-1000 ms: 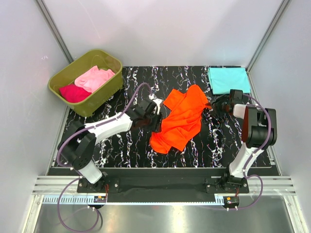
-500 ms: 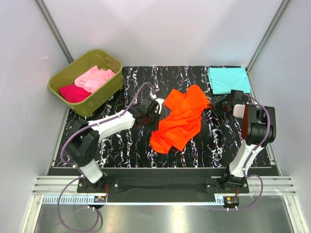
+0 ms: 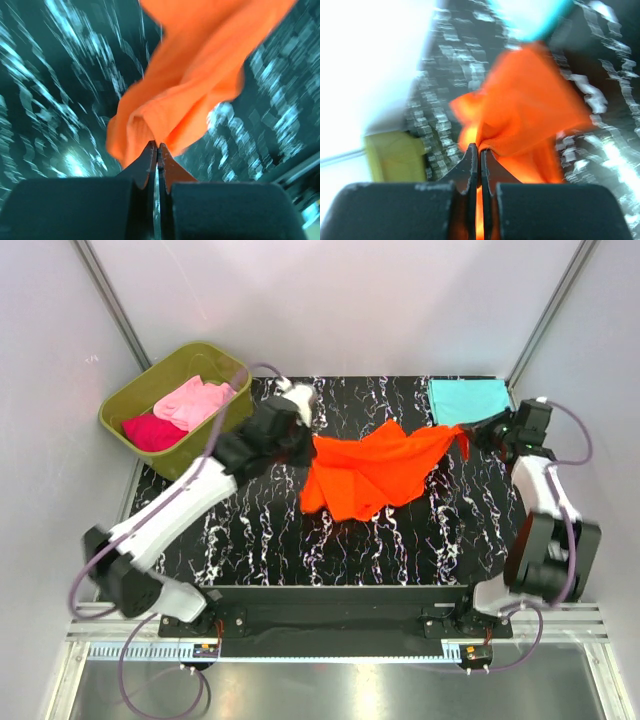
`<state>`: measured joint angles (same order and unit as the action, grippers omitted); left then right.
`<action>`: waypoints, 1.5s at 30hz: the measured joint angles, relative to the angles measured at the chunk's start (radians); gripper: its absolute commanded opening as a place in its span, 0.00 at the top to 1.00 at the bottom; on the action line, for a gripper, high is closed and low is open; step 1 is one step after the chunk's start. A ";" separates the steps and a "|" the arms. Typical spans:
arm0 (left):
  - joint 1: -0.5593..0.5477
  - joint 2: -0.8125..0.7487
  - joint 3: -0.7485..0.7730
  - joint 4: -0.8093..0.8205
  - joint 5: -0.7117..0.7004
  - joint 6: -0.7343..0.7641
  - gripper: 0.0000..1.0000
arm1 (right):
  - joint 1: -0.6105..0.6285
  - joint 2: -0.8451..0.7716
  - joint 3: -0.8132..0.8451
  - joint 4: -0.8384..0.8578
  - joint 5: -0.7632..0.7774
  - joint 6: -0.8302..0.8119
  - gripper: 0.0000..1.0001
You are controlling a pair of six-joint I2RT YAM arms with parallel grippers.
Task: Fold and stack the t-shirts
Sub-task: Flatten the tshirt out
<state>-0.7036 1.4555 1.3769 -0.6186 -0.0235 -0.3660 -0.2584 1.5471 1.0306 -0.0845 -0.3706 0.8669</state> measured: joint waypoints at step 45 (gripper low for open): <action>0.191 -0.245 -0.608 0.086 0.120 -0.207 1.00 | 0.051 -0.260 -0.135 -0.504 0.071 -0.159 0.50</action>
<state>-0.5129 1.2110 0.7692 -0.5323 0.0967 -0.5732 -0.2077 1.2869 0.8959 -0.5888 -0.3000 0.7078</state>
